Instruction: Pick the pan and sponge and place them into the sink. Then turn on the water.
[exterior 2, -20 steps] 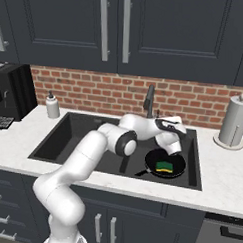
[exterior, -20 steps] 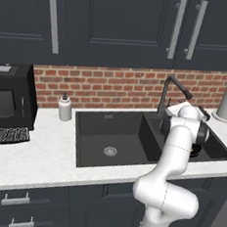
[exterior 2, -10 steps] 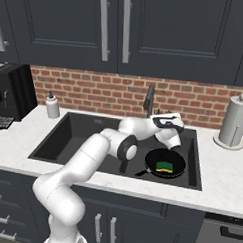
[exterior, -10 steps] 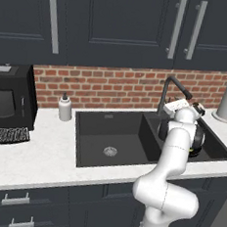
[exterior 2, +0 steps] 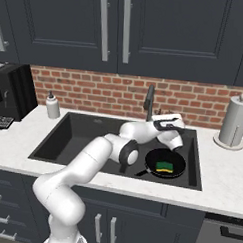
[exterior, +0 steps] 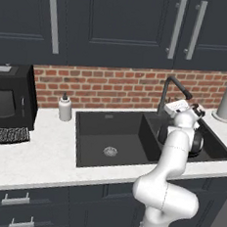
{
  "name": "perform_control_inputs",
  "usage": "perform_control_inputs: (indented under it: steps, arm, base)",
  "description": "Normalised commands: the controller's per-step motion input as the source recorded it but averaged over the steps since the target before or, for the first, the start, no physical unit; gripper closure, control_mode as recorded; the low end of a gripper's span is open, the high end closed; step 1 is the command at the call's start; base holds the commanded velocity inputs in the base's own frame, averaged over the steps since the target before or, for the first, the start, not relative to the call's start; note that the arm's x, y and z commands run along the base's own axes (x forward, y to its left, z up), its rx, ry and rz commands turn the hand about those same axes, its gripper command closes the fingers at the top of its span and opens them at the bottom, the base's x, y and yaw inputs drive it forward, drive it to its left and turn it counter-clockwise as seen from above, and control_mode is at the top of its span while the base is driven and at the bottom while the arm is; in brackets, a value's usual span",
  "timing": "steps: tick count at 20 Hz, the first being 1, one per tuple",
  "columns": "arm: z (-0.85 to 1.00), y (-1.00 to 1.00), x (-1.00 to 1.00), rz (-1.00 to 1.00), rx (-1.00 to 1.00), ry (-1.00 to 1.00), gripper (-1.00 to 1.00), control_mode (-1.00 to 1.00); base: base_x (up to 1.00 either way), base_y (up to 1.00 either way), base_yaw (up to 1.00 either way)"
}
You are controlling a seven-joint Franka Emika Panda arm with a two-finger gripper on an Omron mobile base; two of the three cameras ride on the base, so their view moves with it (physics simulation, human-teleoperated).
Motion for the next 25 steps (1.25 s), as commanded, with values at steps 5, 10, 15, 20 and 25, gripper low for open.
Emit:
perform_control_inputs:
  steps: [5,10,15,20,25]
  arm:
    - [-0.02,-0.7,0.36,-0.41,0.0,0.04,-1.0,-1.0]
    - [-0.03,-0.88,0.2,-0.58,0.0,0.12,-1.0,-1.0]
    - [0.02,-0.75,-0.05,-0.55,0.0,0.18,-1.0,-1.0]
    - [0.63,-0.42,-0.49,-0.29,0.05,0.05,-1.0,-1.0]
    - [1.0,-0.45,-0.59,0.0,0.09,0.0,-1.0,-1.0]
  base:
    - [0.0,0.0,0.0]
    - [0.0,0.0,0.0]
    - [0.0,0.0,0.0]
    - [0.0,0.0,0.0]
    - [0.0,0.0,0.0]
